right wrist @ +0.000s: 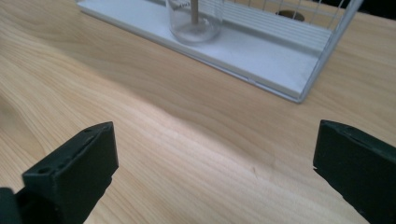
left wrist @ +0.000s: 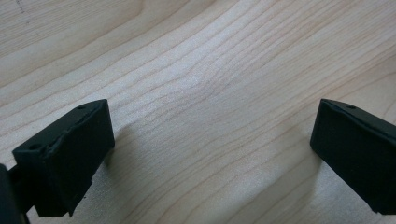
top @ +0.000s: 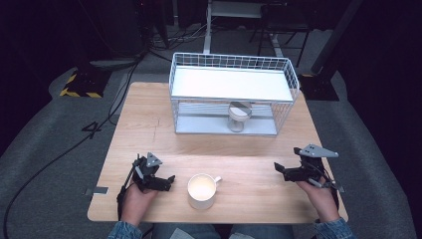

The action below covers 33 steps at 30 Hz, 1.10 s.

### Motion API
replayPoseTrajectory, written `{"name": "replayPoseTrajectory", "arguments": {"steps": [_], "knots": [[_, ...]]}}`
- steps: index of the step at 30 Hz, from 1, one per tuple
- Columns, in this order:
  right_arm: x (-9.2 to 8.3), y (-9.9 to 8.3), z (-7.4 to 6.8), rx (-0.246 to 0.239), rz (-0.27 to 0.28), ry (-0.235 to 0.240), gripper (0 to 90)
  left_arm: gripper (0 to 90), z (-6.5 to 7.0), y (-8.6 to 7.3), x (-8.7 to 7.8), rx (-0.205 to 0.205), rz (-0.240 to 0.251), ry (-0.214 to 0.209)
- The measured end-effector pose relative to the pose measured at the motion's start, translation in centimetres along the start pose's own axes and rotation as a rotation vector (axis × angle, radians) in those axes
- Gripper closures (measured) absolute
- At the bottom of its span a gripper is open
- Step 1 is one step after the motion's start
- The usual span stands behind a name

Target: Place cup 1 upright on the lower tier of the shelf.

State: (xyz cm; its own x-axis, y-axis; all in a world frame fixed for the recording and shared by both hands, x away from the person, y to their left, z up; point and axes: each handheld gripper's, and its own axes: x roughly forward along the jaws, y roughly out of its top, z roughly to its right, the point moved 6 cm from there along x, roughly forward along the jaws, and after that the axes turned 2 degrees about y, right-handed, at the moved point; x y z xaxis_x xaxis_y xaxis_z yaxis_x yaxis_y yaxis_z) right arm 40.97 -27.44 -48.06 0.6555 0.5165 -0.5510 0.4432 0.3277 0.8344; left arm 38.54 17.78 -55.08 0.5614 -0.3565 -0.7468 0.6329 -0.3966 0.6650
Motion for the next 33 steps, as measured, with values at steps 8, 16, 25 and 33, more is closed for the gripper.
{"name": "replayPoseTrajectory", "arguments": {"steps": [8, 16, 25, 33], "knots": [[0.3, -2.5, 0.3, -0.007, -0.066, -0.02, 0.3, 0.2, 0.0, 0.0, 0.0, -0.001, -0.002, -0.002], [0.5, -4.5, 1.2, 0.017, -0.116, -0.042, 0.6, 0.3, 0.1, -0.1, 0.0, -0.001, -0.002, -0.001], [1.4, -6.2, 1.6, 0.012, -0.182, -0.04, 1.4, 0.4, 0.0, -0.1, -0.1, 0.002, 0.0, 0.001], [2.0, -6.8, 1.7, 0.03, -0.198, -0.025, 0.0, 0.4, 0.1, -0.1, -0.1, 0.003, 0.001, 0.004]]}}
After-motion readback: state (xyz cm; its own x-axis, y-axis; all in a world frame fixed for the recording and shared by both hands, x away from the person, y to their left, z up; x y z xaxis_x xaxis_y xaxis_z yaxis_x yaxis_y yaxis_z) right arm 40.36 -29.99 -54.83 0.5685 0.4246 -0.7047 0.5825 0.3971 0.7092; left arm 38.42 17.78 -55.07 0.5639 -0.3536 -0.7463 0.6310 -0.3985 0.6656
